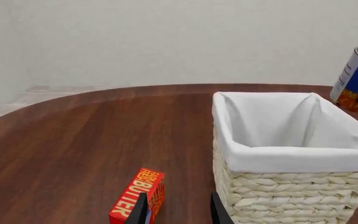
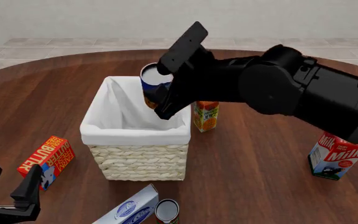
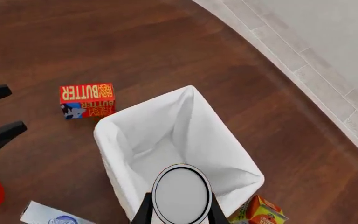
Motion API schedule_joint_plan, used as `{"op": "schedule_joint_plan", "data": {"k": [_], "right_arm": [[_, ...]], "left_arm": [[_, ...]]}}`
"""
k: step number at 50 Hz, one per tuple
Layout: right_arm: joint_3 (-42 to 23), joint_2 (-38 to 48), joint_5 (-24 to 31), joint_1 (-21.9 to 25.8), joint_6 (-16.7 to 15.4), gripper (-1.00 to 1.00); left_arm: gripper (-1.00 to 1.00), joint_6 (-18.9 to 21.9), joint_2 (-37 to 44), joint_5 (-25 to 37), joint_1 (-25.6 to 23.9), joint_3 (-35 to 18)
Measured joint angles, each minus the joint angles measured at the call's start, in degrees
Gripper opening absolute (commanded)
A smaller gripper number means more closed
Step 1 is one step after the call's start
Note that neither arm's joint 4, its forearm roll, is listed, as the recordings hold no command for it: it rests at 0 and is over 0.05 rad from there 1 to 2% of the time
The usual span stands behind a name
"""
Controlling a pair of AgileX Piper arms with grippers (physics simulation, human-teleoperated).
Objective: Pick up the alphabet soup and the tomato sauce, and put them in the basket.
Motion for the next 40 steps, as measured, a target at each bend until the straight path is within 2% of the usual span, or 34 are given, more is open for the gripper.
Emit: {"op": "schedule_joint_plan", "data": {"k": [17,40], "right_arm": [[-4.21,4.28,4.85,1.32,1.53,-1.00],[-8.87,12.42,7.03,-0.09,2.14,-1.00]], "left_arm": [[1.00,-0.16,-0.17,0.18,-0.03,0.00],[1.00,-0.28,-0.16,0.22,0.00,0.00]]}}
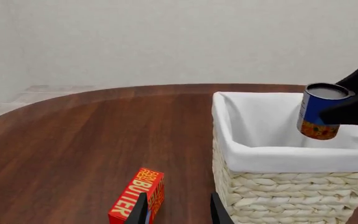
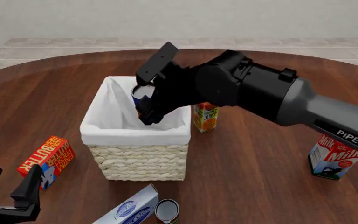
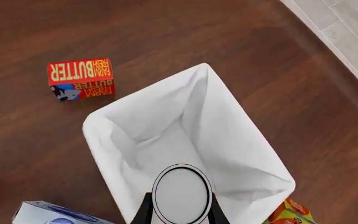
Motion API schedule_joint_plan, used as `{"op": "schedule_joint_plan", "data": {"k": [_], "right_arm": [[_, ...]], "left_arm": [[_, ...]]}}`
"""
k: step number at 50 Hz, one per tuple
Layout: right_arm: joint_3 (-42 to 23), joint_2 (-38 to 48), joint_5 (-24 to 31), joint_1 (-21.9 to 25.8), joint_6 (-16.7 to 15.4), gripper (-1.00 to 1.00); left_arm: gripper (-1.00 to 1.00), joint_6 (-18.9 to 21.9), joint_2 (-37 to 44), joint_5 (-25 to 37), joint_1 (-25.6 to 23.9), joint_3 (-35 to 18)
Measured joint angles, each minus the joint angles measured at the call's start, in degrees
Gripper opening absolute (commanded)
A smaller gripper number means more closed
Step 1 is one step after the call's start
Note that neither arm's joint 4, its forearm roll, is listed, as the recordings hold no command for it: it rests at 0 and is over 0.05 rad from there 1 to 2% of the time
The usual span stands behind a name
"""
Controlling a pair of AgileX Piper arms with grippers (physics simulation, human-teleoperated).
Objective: Pick up the alphabet soup and the tomato sauce, and put them in the basket.
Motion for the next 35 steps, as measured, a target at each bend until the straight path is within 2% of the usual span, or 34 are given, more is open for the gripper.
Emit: {"op": "schedule_joint_plan", "data": {"k": [25,26,35], "right_arm": [[-6.19,6.92,2.03,-0.96,-0.57,-1.00],[-6.32,7.09,2.10,-0.96,-0.59,1.00],[-7.67,7.92,2.56,-1.03,-0.14,1.00]], "left_arm": [[1.00,-0.04,0.90,-0.90,0.07,0.00],[1.00,-0.04,0.92,-0.92,0.07,0.00],[1.00,-0.12,0.63,-0.67,0.08,0.00]]}}
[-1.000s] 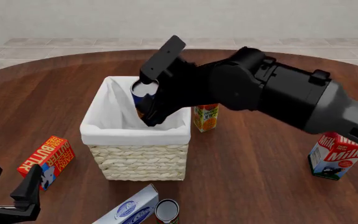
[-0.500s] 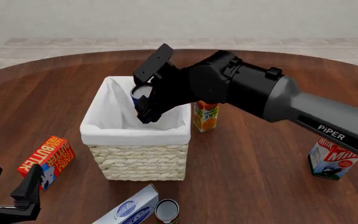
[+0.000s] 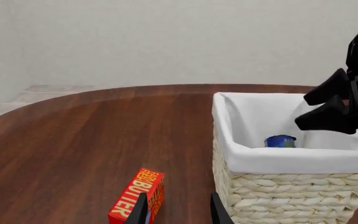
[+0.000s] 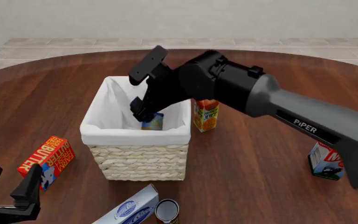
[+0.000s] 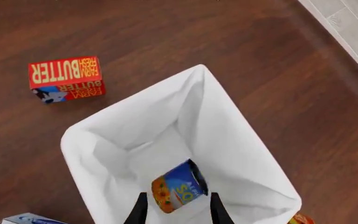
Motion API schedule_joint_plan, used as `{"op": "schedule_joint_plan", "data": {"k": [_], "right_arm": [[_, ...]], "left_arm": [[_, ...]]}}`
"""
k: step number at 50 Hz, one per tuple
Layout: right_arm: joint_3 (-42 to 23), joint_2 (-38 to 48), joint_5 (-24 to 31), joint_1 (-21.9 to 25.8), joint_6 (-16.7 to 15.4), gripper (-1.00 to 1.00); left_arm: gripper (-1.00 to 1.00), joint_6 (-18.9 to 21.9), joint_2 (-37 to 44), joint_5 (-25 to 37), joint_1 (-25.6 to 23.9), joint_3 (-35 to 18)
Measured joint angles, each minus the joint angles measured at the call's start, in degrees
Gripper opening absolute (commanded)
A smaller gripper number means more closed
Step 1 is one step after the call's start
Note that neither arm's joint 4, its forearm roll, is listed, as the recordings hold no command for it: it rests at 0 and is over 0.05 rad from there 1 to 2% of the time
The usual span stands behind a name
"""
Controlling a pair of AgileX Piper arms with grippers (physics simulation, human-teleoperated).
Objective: Pick up the alphabet soup and the tomato sauce, and put them in the basket.
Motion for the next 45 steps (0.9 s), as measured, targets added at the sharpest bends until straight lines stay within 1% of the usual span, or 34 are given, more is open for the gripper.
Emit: {"op": "schedule_joint_plan", "data": {"k": [24,45], "right_arm": [[-1.72,0.45,0.84,-0.28,0.24,1.00],[0.71,-4.18,1.11,1.35,0.07,1.00]], "left_arm": [[1.00,-0.07,-1.63,1.57,-0.01,0.00],[1.00,-0.16,0.14,-0.26,-0.17,0.00]]}}
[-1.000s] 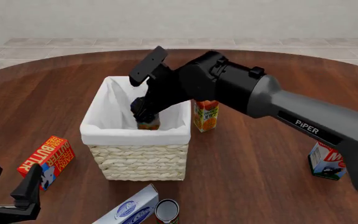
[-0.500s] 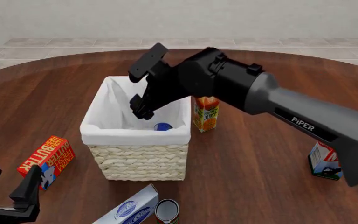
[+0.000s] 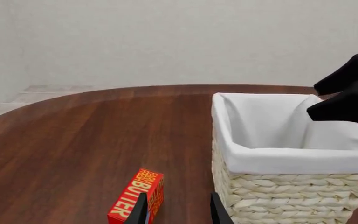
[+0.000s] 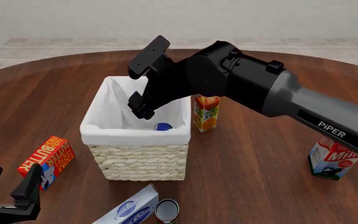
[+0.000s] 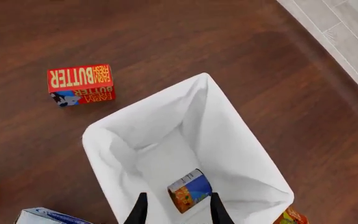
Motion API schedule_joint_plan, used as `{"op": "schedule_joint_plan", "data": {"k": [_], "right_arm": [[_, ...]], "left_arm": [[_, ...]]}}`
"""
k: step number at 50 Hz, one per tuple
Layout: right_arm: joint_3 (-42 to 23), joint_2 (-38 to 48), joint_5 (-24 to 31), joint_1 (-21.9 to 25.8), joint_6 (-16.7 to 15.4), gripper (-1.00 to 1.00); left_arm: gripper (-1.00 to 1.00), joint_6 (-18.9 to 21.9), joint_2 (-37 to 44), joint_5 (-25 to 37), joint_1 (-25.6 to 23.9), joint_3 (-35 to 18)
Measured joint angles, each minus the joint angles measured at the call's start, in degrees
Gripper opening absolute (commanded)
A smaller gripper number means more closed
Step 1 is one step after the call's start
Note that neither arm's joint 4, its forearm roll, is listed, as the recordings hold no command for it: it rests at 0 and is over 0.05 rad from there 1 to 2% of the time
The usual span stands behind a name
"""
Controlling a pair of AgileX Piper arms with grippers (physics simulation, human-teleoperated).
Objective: Pick up the alphabet soup and the tomato sauce, and put them in the basket.
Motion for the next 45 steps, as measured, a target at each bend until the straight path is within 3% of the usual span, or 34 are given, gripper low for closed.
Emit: {"op": "schedule_joint_plan", "data": {"k": [45], "right_arm": [[14.92,-17.64,-1.82,7.02,0.52,1.00]], "left_arm": [[1.00,-0.05,0.19,-0.25,-0.07,0.00]]}}
